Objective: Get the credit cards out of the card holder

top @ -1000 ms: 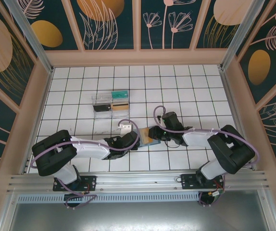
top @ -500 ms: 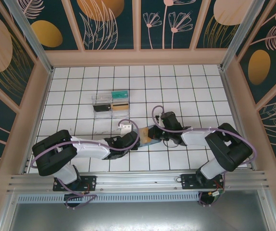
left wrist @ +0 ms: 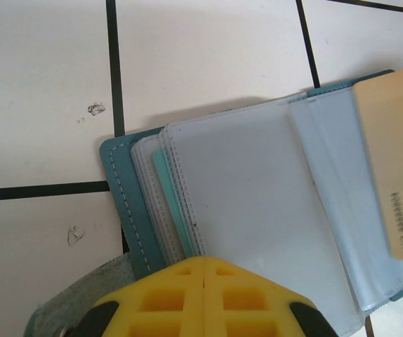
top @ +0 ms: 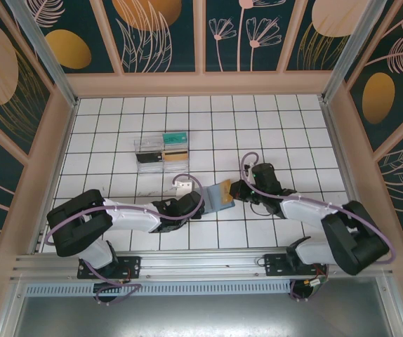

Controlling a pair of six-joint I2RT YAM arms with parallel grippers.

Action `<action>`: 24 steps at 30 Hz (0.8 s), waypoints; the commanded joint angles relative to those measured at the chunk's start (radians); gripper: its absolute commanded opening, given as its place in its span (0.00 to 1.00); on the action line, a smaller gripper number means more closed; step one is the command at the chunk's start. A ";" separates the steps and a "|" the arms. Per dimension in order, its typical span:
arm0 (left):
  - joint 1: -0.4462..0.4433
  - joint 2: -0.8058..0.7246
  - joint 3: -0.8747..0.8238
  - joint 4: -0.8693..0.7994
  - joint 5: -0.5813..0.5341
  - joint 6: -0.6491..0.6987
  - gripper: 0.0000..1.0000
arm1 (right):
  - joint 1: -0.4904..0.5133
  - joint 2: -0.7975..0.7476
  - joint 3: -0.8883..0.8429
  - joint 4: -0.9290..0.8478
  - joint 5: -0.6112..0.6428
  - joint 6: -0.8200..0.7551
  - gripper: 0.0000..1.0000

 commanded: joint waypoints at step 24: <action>0.262 -0.494 -0.185 0.562 0.471 -0.035 0.50 | -0.010 -0.221 0.098 0.267 -0.235 -0.007 0.00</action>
